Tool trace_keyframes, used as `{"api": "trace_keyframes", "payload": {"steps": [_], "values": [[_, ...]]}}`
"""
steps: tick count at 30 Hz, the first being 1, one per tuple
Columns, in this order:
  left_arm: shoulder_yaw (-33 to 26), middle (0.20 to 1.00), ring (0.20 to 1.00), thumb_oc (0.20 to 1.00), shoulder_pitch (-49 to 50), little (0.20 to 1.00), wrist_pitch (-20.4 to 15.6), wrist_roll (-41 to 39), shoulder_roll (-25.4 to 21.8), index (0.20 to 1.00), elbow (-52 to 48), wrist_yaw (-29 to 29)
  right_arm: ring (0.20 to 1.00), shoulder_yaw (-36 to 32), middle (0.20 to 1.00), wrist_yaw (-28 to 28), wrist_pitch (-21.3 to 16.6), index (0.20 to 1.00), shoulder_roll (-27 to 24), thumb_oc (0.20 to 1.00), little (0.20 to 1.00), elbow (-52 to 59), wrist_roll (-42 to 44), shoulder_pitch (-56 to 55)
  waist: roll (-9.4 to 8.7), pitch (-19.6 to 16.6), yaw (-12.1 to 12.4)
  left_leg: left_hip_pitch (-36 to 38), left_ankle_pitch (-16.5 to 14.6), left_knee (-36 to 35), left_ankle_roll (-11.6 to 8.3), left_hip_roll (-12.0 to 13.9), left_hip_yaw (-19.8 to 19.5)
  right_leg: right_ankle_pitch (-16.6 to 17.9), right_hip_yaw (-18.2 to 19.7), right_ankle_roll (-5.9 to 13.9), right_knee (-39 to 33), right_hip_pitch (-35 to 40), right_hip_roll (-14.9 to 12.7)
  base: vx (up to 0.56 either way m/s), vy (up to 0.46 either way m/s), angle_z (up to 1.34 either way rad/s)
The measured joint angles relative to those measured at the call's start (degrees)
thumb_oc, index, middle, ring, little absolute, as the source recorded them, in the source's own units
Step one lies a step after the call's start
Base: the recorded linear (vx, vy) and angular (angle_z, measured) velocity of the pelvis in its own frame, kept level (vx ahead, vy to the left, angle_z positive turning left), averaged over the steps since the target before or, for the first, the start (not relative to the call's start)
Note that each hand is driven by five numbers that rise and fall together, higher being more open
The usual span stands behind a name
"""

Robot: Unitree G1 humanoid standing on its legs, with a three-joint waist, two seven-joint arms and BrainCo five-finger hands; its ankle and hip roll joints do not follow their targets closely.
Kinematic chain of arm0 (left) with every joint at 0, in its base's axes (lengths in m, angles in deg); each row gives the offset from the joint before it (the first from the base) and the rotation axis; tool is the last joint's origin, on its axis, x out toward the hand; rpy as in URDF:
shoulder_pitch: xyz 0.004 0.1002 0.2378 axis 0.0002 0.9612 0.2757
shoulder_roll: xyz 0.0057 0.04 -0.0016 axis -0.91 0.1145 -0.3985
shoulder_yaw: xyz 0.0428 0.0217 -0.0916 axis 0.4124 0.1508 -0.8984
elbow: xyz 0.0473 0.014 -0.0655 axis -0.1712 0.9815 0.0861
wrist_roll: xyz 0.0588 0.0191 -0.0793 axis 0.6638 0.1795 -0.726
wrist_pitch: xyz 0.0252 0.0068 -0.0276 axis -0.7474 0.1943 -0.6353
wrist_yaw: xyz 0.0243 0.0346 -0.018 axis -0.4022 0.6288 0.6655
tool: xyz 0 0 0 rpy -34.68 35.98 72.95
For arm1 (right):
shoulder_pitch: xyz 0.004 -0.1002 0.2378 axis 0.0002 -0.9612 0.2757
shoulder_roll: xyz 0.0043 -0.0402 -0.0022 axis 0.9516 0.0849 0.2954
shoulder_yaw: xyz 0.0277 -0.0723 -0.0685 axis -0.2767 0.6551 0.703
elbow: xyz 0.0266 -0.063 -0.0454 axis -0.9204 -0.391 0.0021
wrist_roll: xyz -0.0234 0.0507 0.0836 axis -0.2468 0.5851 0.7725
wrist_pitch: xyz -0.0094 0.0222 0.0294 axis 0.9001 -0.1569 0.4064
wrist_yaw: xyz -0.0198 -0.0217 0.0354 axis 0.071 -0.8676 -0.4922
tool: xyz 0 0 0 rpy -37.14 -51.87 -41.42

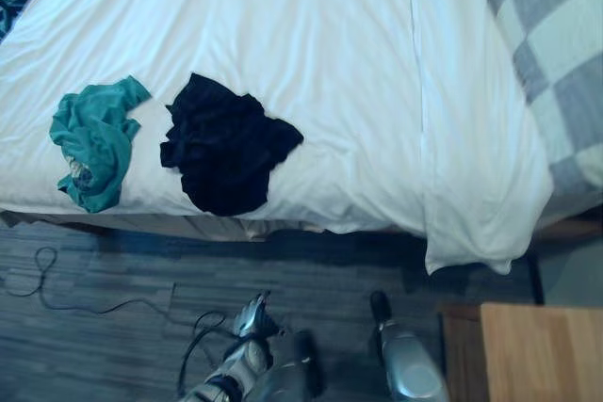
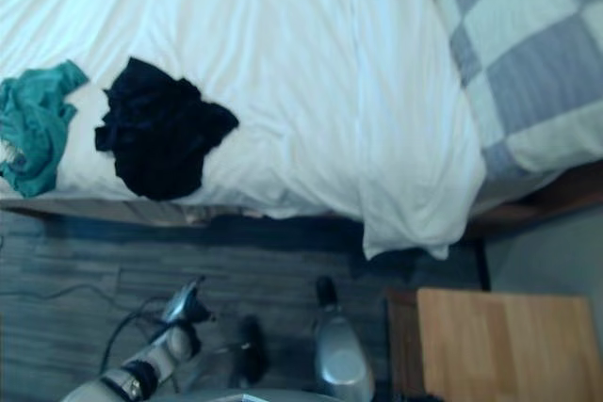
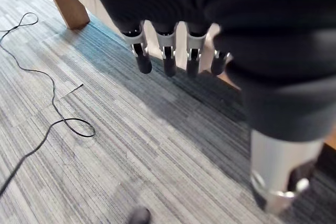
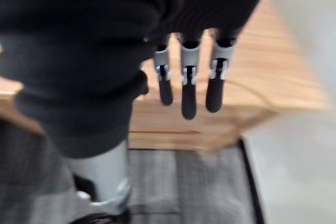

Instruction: Tidy up the quilt and then pick up the clothes from the bed and put them into the laundry hamper.

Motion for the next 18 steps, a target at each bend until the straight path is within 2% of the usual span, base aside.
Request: {"api": "trace_keyframes", "payload": {"steps": [1, 3, 4, 5, 6, 7, 8, 9, 11, 12, 13, 14, 15, 16, 17, 18], "values": [[-0.23, 1.0, 1.0, 1.0, 0.46, 1.0, -0.03, -0.07, 0.43, 1.0, 1.21, -0.33, 1.0, 0.67, 1.0, 0.08, -1.23, 1.0, -0.93, 1.0, 1.0, 1.69, -1.03, 0.92, -0.3, -0.86, -0.46, 0.15, 0.53, -1.99, 0.42, 3.64, 1.7, -0.12, -1.26, -0.11, -0.08, 1.12, -0.2, 0.16, 0.355, 0.35], [1.31, 1.0, 1.0, 1.0, 1.19, 1.0, -0.04, 0.42, 0.92, 1.0, 1.1, -1.27, 1.0, 0.94, 1.0, 0.05, -1.65, 1.0, -3.27, 1.0, 1.0, 2.2, -1.94, 2.09, -0.05, -2.34, -0.53, -0.04, 1.61, -3.22, 0.17, 7.03, 3.06, -0.11, -2.21, -0.04, -1.3, 2.78, -1.11, 0.2, 0.426, 0.31], [2.53, 1.0, 1.0, 1.0, 1.42, 1.0, 0.06, 0.84, 0.92, 1.0, 0.64, -1.65, 1.0, 1.17, 1.0, -0.18, -1.67, 1.0, -4.31, 1.0, 1.0, 2.19, -3.19, 2.1, 0.79, -3.77, -0.02, -0.02, 2.04, -2.62, -0.42, 7.06, 3.37, 0.08, -2.78, 0.41, -2.71, 3.81, -1.87, 0.32, 0.653, 0.43], [3.34, 1.0, 1.0, 1.0, 0.89, 1.0, 0.22, 1.35, 1.18, 1.0, 1.23, -1.98, 1.0, 2.57, 1.0, -0.27, -1.43, 1.0, -4.83, 1.0, 1.0, 2.07, -3.3, 1.14, 0.37, -4.93, -1.0, -1.61, 1.33, 0.36, -0.48, 5.47, 4.25, 1.45, -5.9, 2.54, -4.08, 4.69, -4.04, 0.15, 0.452, 0.57], [3.08, 1.0, 1.0, 1.0, 0.21, 1.0, 0.21, 1.37, 1.45, 1.0, 1.49, -2.06, 1.0, 2.65, 1.0, -0.21, -1.18, 1.0, -4.8, 1.0, 1.0, 1.94, -3.34, 0.74, 0.74, -5.27, -1.74, -2.33, 1.0, 2.31, 0.15, 4.07, 3.49, 1.44, -6.64, 2.62, -3.82, 4.85, -5.25, 0.09, 0.275, 0.77], [2.55, 1.0, 1.0, 1.0, -0.19, 1.0, 0.13, 1.31, 1.9, 1.0, 1.9, -2.14, 1.0, 2.74, 1.0, -0.2, -0.74, 1.0, -4.75, 1.0, 1.0, 1.21, -3.33, 0.37, 0.95, -5.64, -1.85, -2.0, 0.62, 3.35, 0.88, 1.21, 2.93, 1.04, -6.89, 3.05, -3.17, 4.51, -6.91, 0.11, 0.272, 0.33], [1.2, 1.0, 1.0, 1.0, -0.22, 1.0, 0.22, 1.19, 2.41, 1.0, 1.91, -2.01, 1.0, 2.88, 1.0, -0.22, -0.39, 1.0, -5.13, 1.0, 1.0, 0.74, -3.31, 0.33, 2.72, -6.43, -1.56, -0.41, -0.85, 1.04, 2.88, -0.08, 3.59, 1.06, -6.7, 3.27, -1.65, 3.05, -7.3, 0.19, 0.427, -0.07], [0.18, 1.0, 1.0, 1.0, -0.14, 1.0, 0.44, 1.19, 1.22, 1.0, 2.09, -2.14, 1.0, 3.06, 1.0, -0.25, -0.3, 1.0, -2.44, 1.0, 1.0, 0.73, -3.28, 0.38, 1.09, -6.37, -1.37, 1.17, 1.46, -1.53, 3.06, -2.89, 6.03, 1.13, -5.81, 2.78, 0.19, 1.67, -9.94, 0.22, 0.441, -0.26], [0.87, 1.0, 1.0, 1.0, 1.42, 1.0, 1.5, 1.26, -0.89, 1.0, 2.24, -2.45, 1.0, 3.28, 1.0, -1.12, -0.34, 1.0, 2.48, 1.0, 1.0, 1.0, -3.26, -1.36, -1.25, -6.55, -1.66, 3.19, 1.95, -4.5, 4.06, -5.59, 8.04, 1.62, -6.69, 3.46, 4.05, 0.82, -11.8, 0.29, 0.47, -0.18], [0.85, 1.0, 1.0, 1.0, 2.85, 1.0, 2.07, 1.31, -2.07, 1.0, 2.39, -3.09, 1.0, 3.38, 1.0, -1.5, -0.22, 1.0, 4.6, 1.0, 1.0, 1.1, -3.21, -2.61, -1.23, -6.13, -1.55, 5.21, 3.0, -7.87, 5.55, -6.11, 8.67, 0.66, -6.92, 3.98, 7.72, -0.58, -10.15, 0.27, 0.363, -0.3], [0.89, 1.0, 1.0, 1.0, 3.37, 1.0, 2.55, 1.34, -2.43, 1.0, 2.57, -3.46, 1.0, 3.76, 1.0, -1.58, -0.14, 1.0, 5.16, 1.0, 1.0, 0.62, -3.14, -3.03, -0.73, -5.73, -1.57, 6.09, 3.71, -9.67, 6.23, -5.58, 9.1, -1.94, -5.41, 3.84, 10.13, -1.63, -7.43, 0.29, 0.316, -0.34], [0.83, 1.0, 1.0, 1.0, 3.48, 1.0, 2.92, 1.81, -3.29, 1.0, 3.84, -4.3, 1.0, 4.92, 1.0, -1.55, -0.29, 1.0, 5.67, 1.0, 1.0, 0.4, -3.11, -2.36, 0.6, -4.77, -2.43, 6.37, 4.53, -11.22, 6.94, -3.61, 8.95, -5.8, -2.83, 3.76, 12.89, -3.01, -0.3, 0.21, 0.177, -0.19], [0.23, 1.0, 1.0, 1.0, 3.25, 1.0, 2.88, 2.98, -3.53, 1.0, 4.12, -4.77, 1.0, 5.0, 1.0, -1.4, -0.33, 1.0, 5.64, 1.0, 1.0, 0.61, -3.06, -2.41, -0.19, -4.5, -3.21, 6.19, 4.41, -11.13, 6.96, -4.02, 8.95, -7.13, -3.91, 2.89, 14.18, -4.47, 3.43, 0.49, 0.29, -0.05], [0.32, 1.0, 1.0, 1.0, 2.3, 1.0, 2.89, 3.55, -3.86, 1.0, 4.67, -5.42, 1.0, 5.22, 1.0, -1.33, -0.29, 1.0, 5.3, 1.0, 1.0, 0.44, -3.06, -2.28, -1.53, -4.06, -3.82, 6.18, 4.2, -11.27, 6.7, -5.47, 8.85, -7.75, -4.45, 2.52, 13.33, -4.8, 5.07, 0.53, 0.238, 0.15], [0.29, 1.0, 1.0, 1.0, 1.22, 1.0, 2.86, 3.64, -3.63, 1.0, 4.47, -5.65, 1.0, 5.32, 1.0, -1.34, -0.32, 1.0, 4.7, 1.0, 1.0, 0.74, -3.08, -2.18, -2.32, -3.58, -4.65, 6.22, 3.75, -11.16, 6.78, -6.92, 8.58, -8.29, -6.35, 0.99, 12.95, -5.54, 6.01, 0.44, 0.174, 0.21], [0.33, 1.0, 1.0, 1.0, 0.73, 1.0, 2.85, 3.76, -3.34, 1.0, 4.49, -5.7, 1.0, 5.51, 1.0, -1.31, -0.31, 1.0, 4.24, 1.0, 1.0, 0.48, -3.08, -1.82, -2.48, -3.37, -5.06, 6.18, 3.54, -11.06, 6.75, -7.54, 8.38, -8.65, -7.11, 0.29, 12.33, -5.86, 6.59, 0.39, 0.089, 0.77]]}}
